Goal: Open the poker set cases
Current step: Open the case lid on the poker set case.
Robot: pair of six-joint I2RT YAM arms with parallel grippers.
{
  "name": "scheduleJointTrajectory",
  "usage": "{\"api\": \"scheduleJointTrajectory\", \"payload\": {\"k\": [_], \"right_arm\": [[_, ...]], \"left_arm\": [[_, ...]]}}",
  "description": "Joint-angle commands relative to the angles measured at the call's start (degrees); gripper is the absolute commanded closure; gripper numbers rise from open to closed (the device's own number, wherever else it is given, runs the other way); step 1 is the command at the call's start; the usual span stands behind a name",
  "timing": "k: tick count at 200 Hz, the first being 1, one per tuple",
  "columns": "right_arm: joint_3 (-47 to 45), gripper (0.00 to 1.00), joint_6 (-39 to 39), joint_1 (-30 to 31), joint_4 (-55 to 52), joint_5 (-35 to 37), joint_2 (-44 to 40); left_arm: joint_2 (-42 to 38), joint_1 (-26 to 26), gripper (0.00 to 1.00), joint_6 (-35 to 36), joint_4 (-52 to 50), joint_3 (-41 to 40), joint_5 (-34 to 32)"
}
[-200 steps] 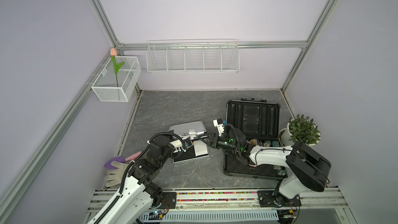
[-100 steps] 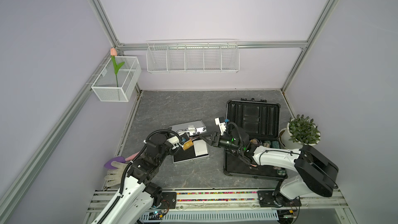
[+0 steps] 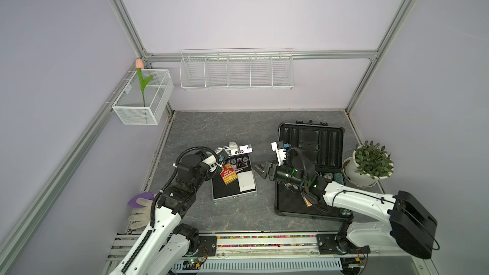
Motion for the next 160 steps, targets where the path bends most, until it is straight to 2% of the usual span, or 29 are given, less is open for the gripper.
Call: {"api": "scheduleJointTrajectory", "payload": {"k": [1,71,160], "right_arm": [[0.80,0.27,-2.29,-0.29,-1.74,2.18,-1.59],[0.41,0.26,-2.81,-0.33,-3.87,3.75,-3.50],[0.34,0.25,-2.29,-0.31,-5.49,5.01,-4.10]], "left_arm": [[1.82,1.55,0.25,-3.84,3.73,3.29,2.31],[6.59,3.41,0.25,-10.46,5.08,6.60,1.78],[8.52,4.11,0.25,-19.27,7.98,7.30,-3.97]]}}
